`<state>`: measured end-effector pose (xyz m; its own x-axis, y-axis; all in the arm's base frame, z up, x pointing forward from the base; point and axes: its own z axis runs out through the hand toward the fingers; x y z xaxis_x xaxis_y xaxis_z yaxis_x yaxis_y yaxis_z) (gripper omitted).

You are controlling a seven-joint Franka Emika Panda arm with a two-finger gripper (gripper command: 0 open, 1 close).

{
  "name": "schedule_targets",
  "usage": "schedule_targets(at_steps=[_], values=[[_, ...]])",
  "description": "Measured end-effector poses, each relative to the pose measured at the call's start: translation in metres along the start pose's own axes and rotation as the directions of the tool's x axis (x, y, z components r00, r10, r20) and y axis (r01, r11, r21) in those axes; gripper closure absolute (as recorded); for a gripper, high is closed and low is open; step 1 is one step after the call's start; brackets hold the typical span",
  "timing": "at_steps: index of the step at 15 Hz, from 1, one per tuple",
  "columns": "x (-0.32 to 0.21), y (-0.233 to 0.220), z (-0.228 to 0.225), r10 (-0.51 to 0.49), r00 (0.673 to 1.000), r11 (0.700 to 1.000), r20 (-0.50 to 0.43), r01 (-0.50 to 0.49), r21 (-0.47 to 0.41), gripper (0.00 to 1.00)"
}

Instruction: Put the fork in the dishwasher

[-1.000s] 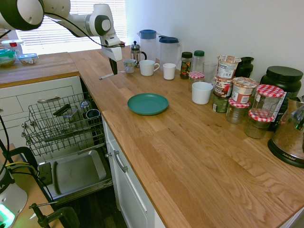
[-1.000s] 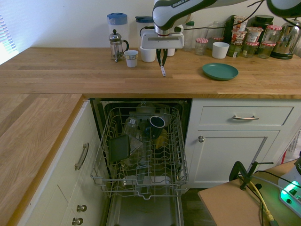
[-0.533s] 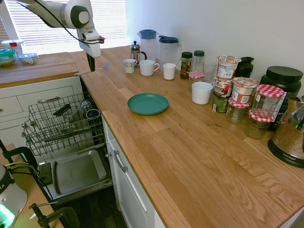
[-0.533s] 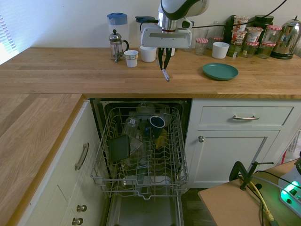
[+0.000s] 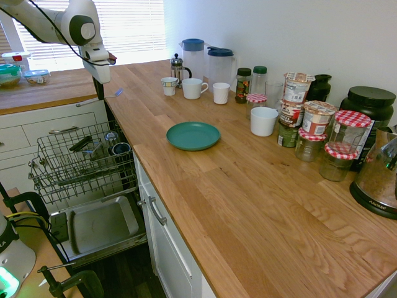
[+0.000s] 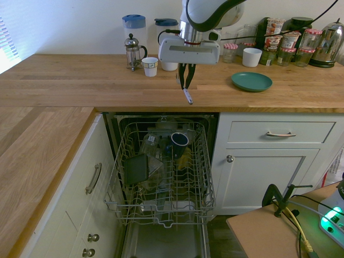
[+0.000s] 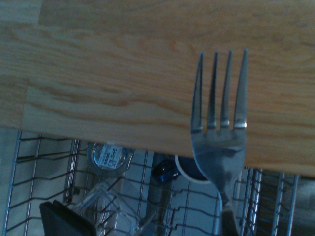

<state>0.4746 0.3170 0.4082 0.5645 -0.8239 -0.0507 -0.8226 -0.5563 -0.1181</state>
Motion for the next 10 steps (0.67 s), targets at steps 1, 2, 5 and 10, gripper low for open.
schedule_targets(at_steps=[1, 2, 5, 10], values=[[-0.012, 0.010, 0.011, 0.007, 1.000, 1.000, 0.002, -0.007, 0.001, 1.00], [-0.026, 0.021, 0.024, 0.012, 1.000, 1.000, 0.001, -0.012, 0.003, 1.00], [-0.068, 0.056, 0.059, 0.021, 1.000, 1.000, -0.003, -0.022, -0.010, 1.00], [-0.093, 0.104, 0.114, 0.059, 0.998, 0.998, -0.004, -0.059, -0.013, 1.00]])
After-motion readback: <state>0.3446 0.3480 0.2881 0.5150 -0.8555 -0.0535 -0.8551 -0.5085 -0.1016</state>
